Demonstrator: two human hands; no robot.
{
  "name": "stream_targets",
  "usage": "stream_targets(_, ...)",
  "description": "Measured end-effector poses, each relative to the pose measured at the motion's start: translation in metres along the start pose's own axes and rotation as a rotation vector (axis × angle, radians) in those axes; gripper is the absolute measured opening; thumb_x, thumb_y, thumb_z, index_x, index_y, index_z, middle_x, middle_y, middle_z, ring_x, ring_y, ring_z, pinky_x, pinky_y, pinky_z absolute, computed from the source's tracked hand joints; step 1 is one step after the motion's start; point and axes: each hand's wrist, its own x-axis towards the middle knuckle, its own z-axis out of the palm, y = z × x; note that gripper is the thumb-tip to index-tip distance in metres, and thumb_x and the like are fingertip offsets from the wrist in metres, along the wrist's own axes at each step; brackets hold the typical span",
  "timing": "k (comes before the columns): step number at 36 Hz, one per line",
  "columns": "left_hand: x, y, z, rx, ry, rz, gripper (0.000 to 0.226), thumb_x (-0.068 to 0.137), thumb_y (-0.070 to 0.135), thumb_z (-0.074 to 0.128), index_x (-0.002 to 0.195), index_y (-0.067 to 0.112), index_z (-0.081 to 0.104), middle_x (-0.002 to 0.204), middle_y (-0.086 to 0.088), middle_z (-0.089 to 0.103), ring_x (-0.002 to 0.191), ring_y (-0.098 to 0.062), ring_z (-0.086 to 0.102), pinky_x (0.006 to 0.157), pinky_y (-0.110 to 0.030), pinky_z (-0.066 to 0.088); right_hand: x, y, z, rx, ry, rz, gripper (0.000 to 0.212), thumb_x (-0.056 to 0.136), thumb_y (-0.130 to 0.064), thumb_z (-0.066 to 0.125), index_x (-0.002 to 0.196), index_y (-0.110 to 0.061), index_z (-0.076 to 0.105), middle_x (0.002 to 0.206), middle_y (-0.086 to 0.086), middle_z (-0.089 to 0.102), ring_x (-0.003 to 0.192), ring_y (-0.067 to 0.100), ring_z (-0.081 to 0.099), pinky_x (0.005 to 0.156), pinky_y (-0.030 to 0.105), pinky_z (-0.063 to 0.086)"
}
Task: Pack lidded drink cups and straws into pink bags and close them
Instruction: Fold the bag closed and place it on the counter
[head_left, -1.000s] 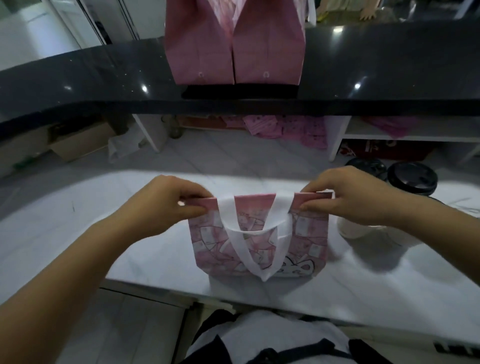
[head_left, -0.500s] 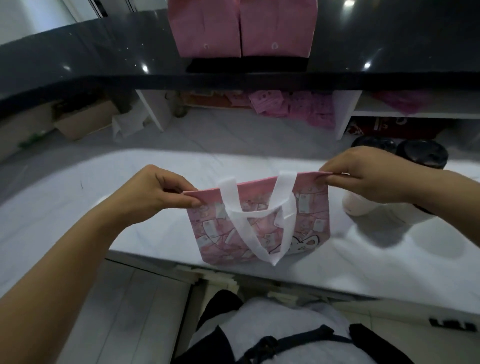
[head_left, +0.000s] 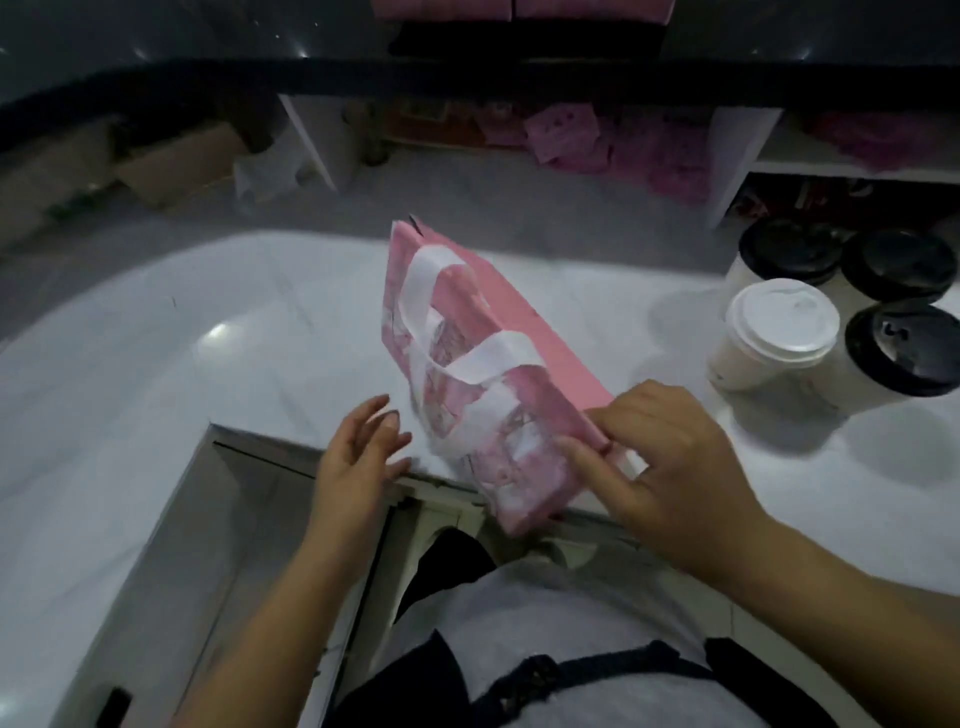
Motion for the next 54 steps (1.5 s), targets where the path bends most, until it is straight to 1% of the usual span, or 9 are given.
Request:
stream_targets(8, -0.012, -0.020, 0.017, -0.081, -0.129, -0.102, 0.041, 0.104, 0.049, 0.039, 0.145, 0.046, 0.046, 0.140, 0.012, 0.060, 0.126, -0.016, 0.059, 0.107, -0.045, 0.046, 0.003, 0.003, 0.013, 0.661, -0.033, 0.415, 0.035, 0.089, -0.055, 0.054, 0.104, -0.029, 0.074, 0.103, -0.015, 0.072, 0.101, 0.011, 0.066, 0.086, 0.028, 0.054)
stream_targets(13, -0.011, -0.033, 0.019, -0.195, -0.151, -0.227, 0.047, 0.101, 0.059, 0.040, 0.146, 0.044, 0.046, 0.141, 0.004, 0.061, 0.126, -0.023, 0.060, 0.111, -0.056, 0.041, 0.005, 0.039, 0.052, 0.841, -0.222, 0.883, 0.059, 0.089, -0.068, 0.042, 0.144, -0.045, 0.039, 0.148, -0.014, 0.041, 0.134, 0.017, 0.047, 0.108, 0.045, 0.043)
stream_targets(17, -0.010, -0.032, 0.024, -0.274, -0.182, -0.268, 0.057, 0.096, 0.065, 0.048, 0.145, 0.036, 0.051, 0.132, 0.006, 0.041, 0.118, -0.029, 0.042, 0.105, -0.054, 0.033, 0.003, 0.041, 0.072, 1.020, -0.221, 0.936, 0.041, 0.094, -0.068, 0.040, 0.129, -0.051, 0.055, 0.134, -0.018, 0.060, 0.121, 0.009, 0.060, 0.105, 0.045, 0.047)
stream_targets(18, -0.008, -0.032, 0.024, -0.269, -0.161, -0.274, 0.057, 0.095, 0.065, 0.047, 0.145, 0.037, 0.050, 0.146, -0.032, 0.035, 0.117, -0.029, 0.043, 0.103, -0.054, 0.033, 0.005, 0.039, 0.074, 1.040, -0.212, 0.940, 0.040, 0.098, -0.065, 0.038, 0.126, -0.046, 0.059, 0.128, -0.014, 0.066, 0.116, 0.012, 0.064, 0.102, 0.044, 0.049)
stream_targets(22, -0.003, -0.027, 0.030, -0.273, -0.171, -0.245, 0.057, 0.101, 0.062, 0.037, 0.144, 0.028, 0.052, 0.135, -0.011, 0.064, 0.122, -0.030, 0.063, 0.099, -0.047, 0.052, 0.013, 0.025, 0.075, 1.159, -0.183, 1.021, 0.051, 0.102, -0.059, 0.033, 0.130, -0.029, 0.062, 0.118, -0.002, 0.073, 0.109, 0.020, 0.069, 0.091, 0.038, 0.054)
stream_targets(25, -0.004, -0.019, 0.031, -0.366, -0.177, -0.245, 0.057, 0.100, 0.060, 0.040, 0.136, 0.020, 0.059, 0.121, -0.008, 0.073, 0.106, -0.025, 0.072, 0.079, -0.035, 0.060, 0.018, 0.016, 0.073, 1.203, -0.197, 1.022, 0.056, 0.100, -0.061, 0.031, 0.131, -0.026, 0.062, 0.119, 0.002, 0.073, 0.107, 0.020, 0.070, 0.090, 0.037, 0.056)
stream_targets(33, 0.006, 0.020, 0.035, -0.325, -0.246, -0.155, 0.054, 0.092, 0.072, 0.044, 0.120, 0.036, 0.073, 0.126, -0.004, 0.071, 0.114, -0.025, 0.069, 0.094, -0.043, 0.054, 0.037, 0.006, 0.042, 1.190, -0.103, 0.819, 0.051, 0.097, -0.064, 0.031, 0.132, -0.039, 0.059, 0.124, -0.006, 0.070, 0.111, 0.015, 0.067, 0.089, 0.032, 0.052)
stream_targets(43, 0.035, 0.132, 0.100, -0.262, -0.483, 0.150, 0.049, 0.102, 0.055, 0.037, 0.088, 0.040, 0.081, 0.097, 0.005, 0.079, 0.088, -0.011, 0.076, 0.064, -0.024, 0.059, 0.079, 0.024, -0.045, 1.184, 0.296, 0.475, 0.054, 0.098, -0.056, 0.042, 0.149, -0.040, 0.039, 0.144, -0.018, 0.054, 0.130, 0.005, 0.053, 0.097, 0.024, 0.051)
stream_targets(54, 0.063, 0.209, 0.214, -0.280, -0.600, 0.307, 0.036, 0.091, 0.057, 0.054, 0.094, 0.033, 0.081, 0.099, 0.001, 0.078, 0.088, -0.012, 0.075, 0.066, -0.025, 0.058, 0.114, 0.066, -0.111, 1.092, 0.604, 0.360, 0.056, 0.095, -0.054, 0.047, 0.148, -0.037, 0.041, 0.151, -0.004, 0.048, 0.136, 0.018, 0.049, 0.114, 0.052, 0.038)
